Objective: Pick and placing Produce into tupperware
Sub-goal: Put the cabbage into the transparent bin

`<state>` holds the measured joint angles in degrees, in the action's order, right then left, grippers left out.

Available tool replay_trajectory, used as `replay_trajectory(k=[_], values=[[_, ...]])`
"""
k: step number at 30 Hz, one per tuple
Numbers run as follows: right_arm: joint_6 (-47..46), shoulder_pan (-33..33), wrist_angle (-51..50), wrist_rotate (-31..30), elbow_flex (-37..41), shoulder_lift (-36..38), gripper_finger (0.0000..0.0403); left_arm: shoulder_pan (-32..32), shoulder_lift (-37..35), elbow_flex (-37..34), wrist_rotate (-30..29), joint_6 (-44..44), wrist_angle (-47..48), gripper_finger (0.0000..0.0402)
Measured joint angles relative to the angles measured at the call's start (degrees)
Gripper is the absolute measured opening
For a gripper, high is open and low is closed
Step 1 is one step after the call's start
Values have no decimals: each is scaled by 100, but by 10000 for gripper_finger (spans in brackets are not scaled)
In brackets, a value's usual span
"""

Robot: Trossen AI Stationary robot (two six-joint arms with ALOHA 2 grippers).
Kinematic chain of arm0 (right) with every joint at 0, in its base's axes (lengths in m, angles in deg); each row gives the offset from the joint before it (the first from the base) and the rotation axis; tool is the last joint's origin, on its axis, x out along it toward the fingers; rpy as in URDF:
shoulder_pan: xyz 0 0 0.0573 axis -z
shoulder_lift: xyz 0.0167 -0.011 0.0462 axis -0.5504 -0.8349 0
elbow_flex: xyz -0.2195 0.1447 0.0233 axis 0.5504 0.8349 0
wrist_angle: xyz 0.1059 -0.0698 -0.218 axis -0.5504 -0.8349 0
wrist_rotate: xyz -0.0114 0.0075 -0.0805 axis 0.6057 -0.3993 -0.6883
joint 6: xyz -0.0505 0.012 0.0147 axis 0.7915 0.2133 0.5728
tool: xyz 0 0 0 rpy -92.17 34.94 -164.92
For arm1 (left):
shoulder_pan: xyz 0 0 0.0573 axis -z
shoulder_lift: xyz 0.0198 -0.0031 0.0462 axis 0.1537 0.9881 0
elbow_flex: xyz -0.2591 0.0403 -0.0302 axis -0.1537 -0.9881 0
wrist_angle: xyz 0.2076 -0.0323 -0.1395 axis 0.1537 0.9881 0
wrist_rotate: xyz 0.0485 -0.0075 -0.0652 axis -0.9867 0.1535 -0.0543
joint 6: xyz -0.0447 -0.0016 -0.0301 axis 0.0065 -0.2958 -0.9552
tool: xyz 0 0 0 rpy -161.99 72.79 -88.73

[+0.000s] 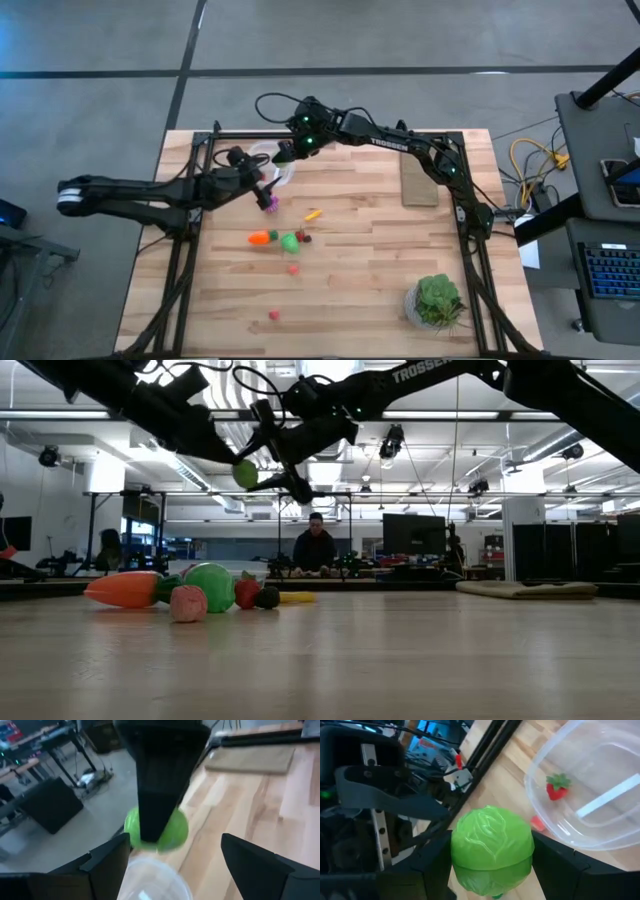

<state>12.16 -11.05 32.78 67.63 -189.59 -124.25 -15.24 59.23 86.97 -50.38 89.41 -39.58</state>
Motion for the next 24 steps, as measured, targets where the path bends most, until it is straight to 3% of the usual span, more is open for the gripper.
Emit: replay_trajectory(k=[13,24], values=[[-52,-53,11,207,-144,5,233,-248,221,4,-256,374,-606,297],[-42,-72,11,245,-144,4,233,-420,471,17,-97,355,-730,297]])
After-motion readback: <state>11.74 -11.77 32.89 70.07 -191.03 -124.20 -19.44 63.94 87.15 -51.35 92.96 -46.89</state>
